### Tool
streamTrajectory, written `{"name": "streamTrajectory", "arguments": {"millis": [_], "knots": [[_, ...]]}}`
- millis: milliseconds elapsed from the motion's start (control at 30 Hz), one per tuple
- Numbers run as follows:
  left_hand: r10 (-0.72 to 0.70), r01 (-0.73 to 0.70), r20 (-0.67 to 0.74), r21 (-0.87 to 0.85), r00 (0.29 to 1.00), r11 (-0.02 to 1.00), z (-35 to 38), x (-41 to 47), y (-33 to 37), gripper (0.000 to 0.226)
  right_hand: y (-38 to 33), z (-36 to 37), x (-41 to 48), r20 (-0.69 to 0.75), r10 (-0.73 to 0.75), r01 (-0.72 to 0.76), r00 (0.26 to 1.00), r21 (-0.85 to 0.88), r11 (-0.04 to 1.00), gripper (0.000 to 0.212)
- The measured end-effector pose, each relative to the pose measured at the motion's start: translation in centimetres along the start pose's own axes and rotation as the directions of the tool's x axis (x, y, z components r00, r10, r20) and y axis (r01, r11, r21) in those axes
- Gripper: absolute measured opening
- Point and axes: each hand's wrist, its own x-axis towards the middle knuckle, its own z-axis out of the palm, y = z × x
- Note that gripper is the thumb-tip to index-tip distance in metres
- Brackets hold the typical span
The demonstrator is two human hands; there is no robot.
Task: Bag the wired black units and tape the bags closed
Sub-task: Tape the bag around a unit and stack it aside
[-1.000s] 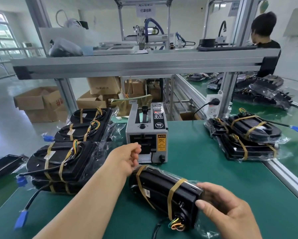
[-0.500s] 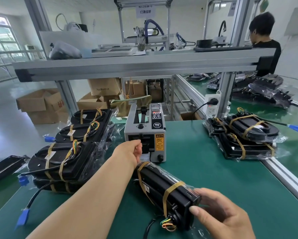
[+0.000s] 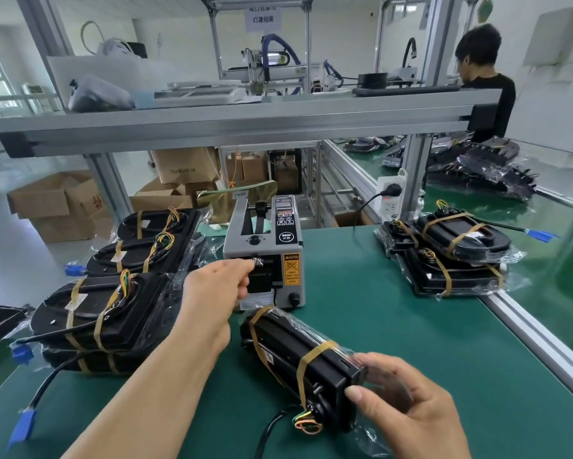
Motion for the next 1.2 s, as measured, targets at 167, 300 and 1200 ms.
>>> {"name": "streamTrajectory", "arguments": {"millis": [167,300,1200], "knots": [[0.082,-0.186,0.431,0.207,0.898,0.96,-1.7,-8.9,-0.1,0.021,0.1,0.2,-0.5,0.015,0.011,-0.01,1.0,-0.056,0.998,0.04],[0.038,-0.138,0.439,0.199,0.897,0.97,-0.8,-10.9,-1.0,0.016,-0.2,0.3,-0.7,0.002,0.023,-0.023,1.0,-0.04,0.999,0.038],[0.104,-0.248,0.382,0.349,0.918,0.904,0.7,-10.6,-3.4,0.006,-2.6,0.7,-1.3,0.022,0.025,-0.024,0.999,-0.021,0.999,0.038]]}}
